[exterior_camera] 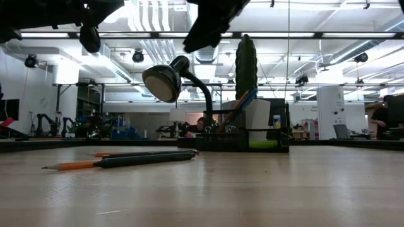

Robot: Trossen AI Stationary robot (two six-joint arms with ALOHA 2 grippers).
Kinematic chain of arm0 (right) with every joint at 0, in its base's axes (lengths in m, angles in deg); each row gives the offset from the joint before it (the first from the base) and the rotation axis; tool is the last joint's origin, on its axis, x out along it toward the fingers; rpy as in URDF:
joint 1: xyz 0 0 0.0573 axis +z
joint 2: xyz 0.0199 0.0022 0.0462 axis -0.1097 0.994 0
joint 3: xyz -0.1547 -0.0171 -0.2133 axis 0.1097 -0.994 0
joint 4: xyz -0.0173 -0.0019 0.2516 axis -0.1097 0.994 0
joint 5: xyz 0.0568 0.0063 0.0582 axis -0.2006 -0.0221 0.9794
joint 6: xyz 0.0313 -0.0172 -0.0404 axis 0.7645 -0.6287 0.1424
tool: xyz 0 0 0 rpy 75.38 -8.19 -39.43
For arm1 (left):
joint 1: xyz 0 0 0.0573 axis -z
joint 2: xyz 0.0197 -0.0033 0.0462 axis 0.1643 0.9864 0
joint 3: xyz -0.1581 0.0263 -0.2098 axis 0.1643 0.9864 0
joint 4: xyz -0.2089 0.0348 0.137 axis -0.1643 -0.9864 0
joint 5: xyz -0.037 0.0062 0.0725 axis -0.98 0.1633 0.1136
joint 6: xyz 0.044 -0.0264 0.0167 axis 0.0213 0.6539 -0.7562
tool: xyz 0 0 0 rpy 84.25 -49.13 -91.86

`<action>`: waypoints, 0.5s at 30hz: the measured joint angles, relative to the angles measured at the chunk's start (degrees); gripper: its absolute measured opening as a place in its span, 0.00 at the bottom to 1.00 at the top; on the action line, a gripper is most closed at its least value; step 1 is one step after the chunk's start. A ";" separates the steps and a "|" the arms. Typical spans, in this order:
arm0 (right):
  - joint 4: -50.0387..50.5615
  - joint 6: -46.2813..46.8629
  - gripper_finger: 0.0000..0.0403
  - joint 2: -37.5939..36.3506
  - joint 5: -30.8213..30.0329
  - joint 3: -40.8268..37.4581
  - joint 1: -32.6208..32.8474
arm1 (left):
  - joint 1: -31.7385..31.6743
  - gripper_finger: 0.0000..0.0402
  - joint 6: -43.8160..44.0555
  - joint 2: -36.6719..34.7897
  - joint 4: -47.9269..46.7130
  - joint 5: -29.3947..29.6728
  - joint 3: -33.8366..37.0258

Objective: Pick and place office supplies into organizer
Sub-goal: Put the top orange pencil into the black desk organizer

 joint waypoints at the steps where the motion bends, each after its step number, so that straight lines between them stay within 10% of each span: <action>1: 0.09 -0.56 0.38 1.24 1.15 0.94 0.00 | 0.02 0.00 -0.02 -0.24 0.06 -0.04 0.00; 15: 7.18 -5.75 0.39 23.39 6.23 20.60 0.24 | 0.00 0.00 0.00 -1.41 -0.17 -0.27 0.09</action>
